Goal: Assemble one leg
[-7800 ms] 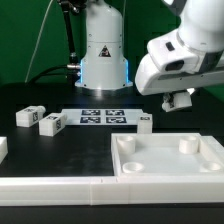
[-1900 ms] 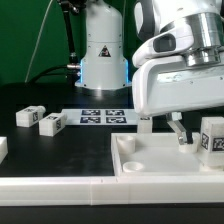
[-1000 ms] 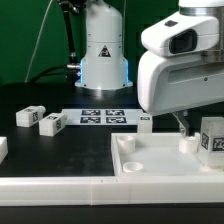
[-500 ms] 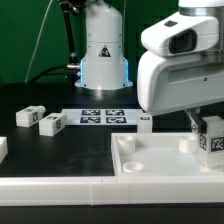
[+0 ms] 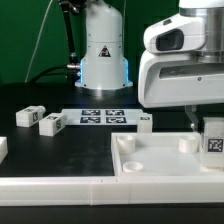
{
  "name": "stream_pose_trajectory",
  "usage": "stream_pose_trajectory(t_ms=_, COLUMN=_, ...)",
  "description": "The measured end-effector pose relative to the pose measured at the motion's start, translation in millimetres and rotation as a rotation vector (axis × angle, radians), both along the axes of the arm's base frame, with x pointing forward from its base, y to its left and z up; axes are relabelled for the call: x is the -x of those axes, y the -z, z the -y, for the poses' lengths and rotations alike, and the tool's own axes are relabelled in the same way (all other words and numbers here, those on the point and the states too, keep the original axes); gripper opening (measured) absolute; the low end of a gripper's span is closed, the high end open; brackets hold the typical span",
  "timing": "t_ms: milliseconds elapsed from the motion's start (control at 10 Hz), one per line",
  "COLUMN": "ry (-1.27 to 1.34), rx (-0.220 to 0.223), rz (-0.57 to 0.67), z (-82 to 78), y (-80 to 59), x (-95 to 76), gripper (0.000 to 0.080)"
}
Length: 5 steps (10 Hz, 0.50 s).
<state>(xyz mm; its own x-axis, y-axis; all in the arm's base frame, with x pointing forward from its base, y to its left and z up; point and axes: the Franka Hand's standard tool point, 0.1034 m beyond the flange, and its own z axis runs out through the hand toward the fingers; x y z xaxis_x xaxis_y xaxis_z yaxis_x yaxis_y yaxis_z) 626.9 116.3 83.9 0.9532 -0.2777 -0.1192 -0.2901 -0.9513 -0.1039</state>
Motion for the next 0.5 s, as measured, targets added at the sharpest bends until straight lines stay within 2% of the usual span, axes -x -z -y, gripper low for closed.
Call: stream_pose_trajectory(t_ms=500, ry=0.598, rx=0.046, rz=-0.027, z=-1.3, y=-0.8, x=-1.9, gripper=0.0294)
